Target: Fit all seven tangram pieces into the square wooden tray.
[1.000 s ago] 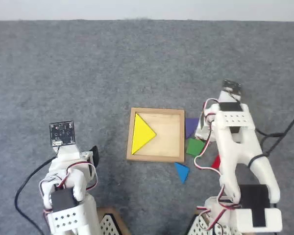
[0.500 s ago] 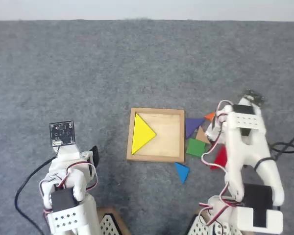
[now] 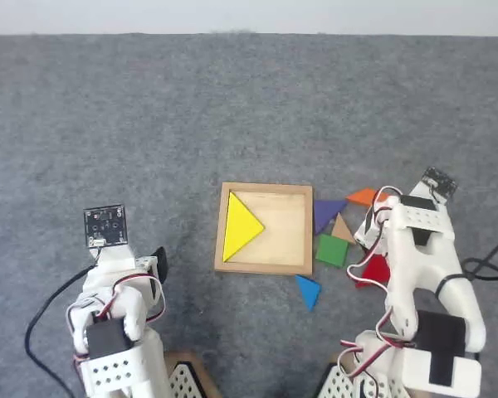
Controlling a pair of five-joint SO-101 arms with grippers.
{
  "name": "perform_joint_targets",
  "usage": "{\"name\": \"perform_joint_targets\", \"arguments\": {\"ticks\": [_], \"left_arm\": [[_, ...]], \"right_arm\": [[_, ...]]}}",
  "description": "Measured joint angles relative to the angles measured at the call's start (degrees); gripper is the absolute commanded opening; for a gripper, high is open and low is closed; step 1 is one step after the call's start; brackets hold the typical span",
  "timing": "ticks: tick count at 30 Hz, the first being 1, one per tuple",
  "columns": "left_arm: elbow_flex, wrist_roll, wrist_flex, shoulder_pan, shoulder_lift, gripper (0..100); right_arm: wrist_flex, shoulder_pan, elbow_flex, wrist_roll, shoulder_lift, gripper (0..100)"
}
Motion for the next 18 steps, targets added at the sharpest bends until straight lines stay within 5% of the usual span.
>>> {"name": "perform_joint_targets", "arguments": {"ticks": [18], "left_arm": [[0.0, 0.0, 0.0, 0.0, 0.0, 23]], "right_arm": [[-1.85, 1.41, -2.37, 6.77, 5.63, 32.5]]}}
